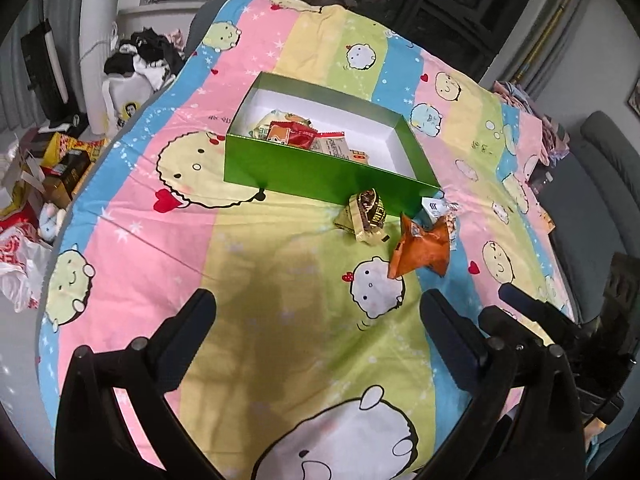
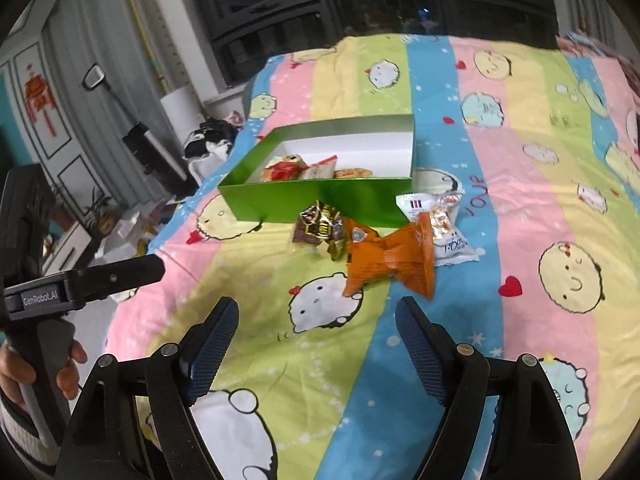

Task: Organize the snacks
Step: 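Withdraw both grippers up and away from the green box, then move both grippers toward the dark gold-wrapped snack bag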

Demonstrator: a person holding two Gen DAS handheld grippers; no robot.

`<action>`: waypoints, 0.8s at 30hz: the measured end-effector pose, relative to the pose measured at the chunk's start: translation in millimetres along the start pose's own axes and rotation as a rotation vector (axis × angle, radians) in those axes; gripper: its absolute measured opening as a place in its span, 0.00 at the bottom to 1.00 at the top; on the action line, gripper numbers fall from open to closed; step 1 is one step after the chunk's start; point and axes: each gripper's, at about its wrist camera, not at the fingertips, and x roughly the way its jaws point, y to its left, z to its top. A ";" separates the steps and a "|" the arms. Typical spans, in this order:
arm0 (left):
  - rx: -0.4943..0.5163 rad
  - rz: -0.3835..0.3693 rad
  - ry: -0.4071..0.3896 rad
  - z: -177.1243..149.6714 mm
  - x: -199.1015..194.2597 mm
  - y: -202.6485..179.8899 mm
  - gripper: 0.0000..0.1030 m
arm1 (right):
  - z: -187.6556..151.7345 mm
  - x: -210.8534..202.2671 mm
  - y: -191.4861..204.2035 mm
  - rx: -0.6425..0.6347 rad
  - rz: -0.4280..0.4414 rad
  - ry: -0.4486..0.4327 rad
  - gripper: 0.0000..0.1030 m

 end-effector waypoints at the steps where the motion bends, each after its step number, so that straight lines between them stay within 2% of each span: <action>1: 0.009 0.007 -0.006 -1.4 -2.2 -2.7 0.99 | -1.2 -2.9 1.9 -0.008 0.004 -0.003 0.79; 11: 0.095 0.030 -0.023 -11.5 -13.4 -33.7 0.99 | -6.7 -16.6 4.9 -0.029 0.020 -0.017 0.79; 24: 0.186 0.066 -0.032 -14.7 -8.8 -61.0 0.99 | -12.8 -19.0 -5.7 -0.032 -0.007 -0.013 0.79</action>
